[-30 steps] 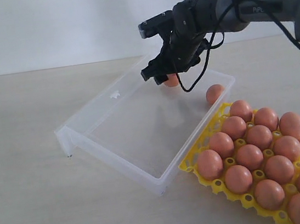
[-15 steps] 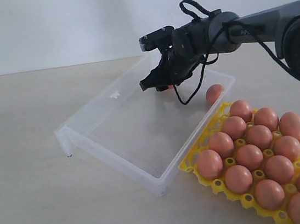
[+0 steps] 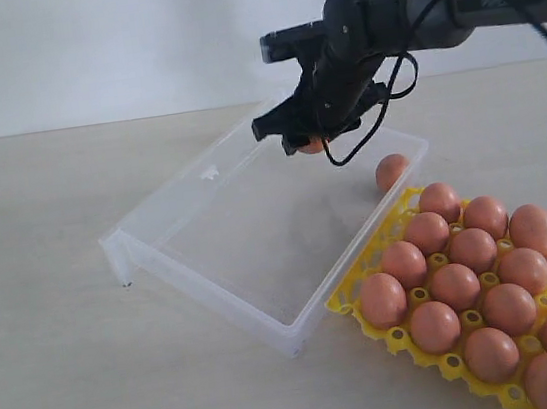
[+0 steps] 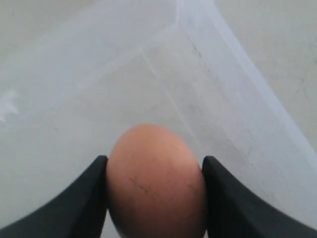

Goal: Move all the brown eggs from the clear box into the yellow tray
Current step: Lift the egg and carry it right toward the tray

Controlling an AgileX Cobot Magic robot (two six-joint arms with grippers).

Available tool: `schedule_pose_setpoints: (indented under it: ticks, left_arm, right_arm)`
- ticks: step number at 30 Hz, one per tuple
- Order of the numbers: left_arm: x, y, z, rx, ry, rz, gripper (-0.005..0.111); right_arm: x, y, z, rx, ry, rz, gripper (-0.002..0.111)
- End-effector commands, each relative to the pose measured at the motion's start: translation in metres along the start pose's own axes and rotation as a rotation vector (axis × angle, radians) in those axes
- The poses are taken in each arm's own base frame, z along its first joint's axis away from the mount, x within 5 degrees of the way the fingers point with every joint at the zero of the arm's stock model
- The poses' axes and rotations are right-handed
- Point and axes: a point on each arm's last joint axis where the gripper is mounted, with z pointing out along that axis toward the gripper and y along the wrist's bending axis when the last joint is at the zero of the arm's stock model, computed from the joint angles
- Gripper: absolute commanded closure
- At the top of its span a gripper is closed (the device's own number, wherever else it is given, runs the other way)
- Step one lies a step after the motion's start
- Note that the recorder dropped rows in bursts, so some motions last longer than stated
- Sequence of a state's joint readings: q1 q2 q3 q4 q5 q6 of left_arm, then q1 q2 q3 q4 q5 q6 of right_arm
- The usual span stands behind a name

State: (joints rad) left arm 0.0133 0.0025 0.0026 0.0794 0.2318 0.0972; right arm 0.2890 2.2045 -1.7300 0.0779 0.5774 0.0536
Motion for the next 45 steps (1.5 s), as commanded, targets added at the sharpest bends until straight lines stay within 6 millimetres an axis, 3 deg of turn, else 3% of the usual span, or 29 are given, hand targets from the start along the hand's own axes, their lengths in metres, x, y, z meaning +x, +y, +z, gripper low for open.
schedule_pose_setpoints:
  ticks: [1,5,8,15,17,19,22,27,30,34,39,41,45]
  left_arm:
    - [-0.002,0.000,0.000,0.003,-0.012,-0.008,0.103]
    - [-0.002,0.000,0.000,0.003,-0.012,-0.008,0.103]
    - [-0.002,0.000,0.000,0.003,-0.012,-0.008,0.103]
    - [-0.002,0.000,0.000,0.003,-0.012,-0.008,0.103]
    - [-0.002,0.000,0.000,0.003,-0.012,-0.008,0.103]
    - [-0.002,0.000,0.000,0.003,-0.012,-0.008,0.103]
    - [-0.002,0.000,0.000,0.003,-0.012,-0.008,0.103]
    - [-0.002,0.000,0.000,0.003,-0.012,-0.008,0.103]
    - [-0.002,0.000,0.000,0.003,-0.012,-0.008,0.103]
    - [-0.002,0.000,0.000,0.003,-0.012,-0.008,0.103]
    - [-0.002,0.000,0.000,0.003,-0.012,-0.008,0.103]
    - [-0.002,0.000,0.000,0.003,-0.012,-0.008,0.103]
    - [-0.002,0.000,0.000,0.003,-0.012,-0.008,0.103]
  right_arm:
    - [0.007,0.008,-0.050,-0.051,-0.233,0.047,0.108]
    - [0.044,0.003,-0.094,-0.035,-0.475,0.047,0.108]
    - [0.097,-0.016,-0.123,0.010,-0.647,0.130,0.108]
    - [0.203,-0.078,-0.195,0.361,-0.991,0.750,0.108]
    - [0.227,-0.088,-0.205,0.439,-1.014,0.843,0.108]
    - [0.241,-0.088,-0.206,0.433,-0.989,0.829,0.108]
    - [0.243,-0.076,-0.201,0.263,-0.927,0.776,0.108]
    - [0.229,-0.062,-0.202,0.042,-0.958,0.628,0.108]
    - [0.219,-0.079,-0.205,0.058,-0.945,0.641,0.108]
    - [0.193,-0.119,-0.214,0.074,-0.927,0.590,0.108]
    - [0.155,-0.148,-0.219,-0.261,-0.844,0.378,0.108]
    - [0.152,-0.146,-0.221,-0.492,-0.758,0.225,0.108]
    - [0.167,-0.149,-0.207,-0.564,-0.424,0.108,0.108]
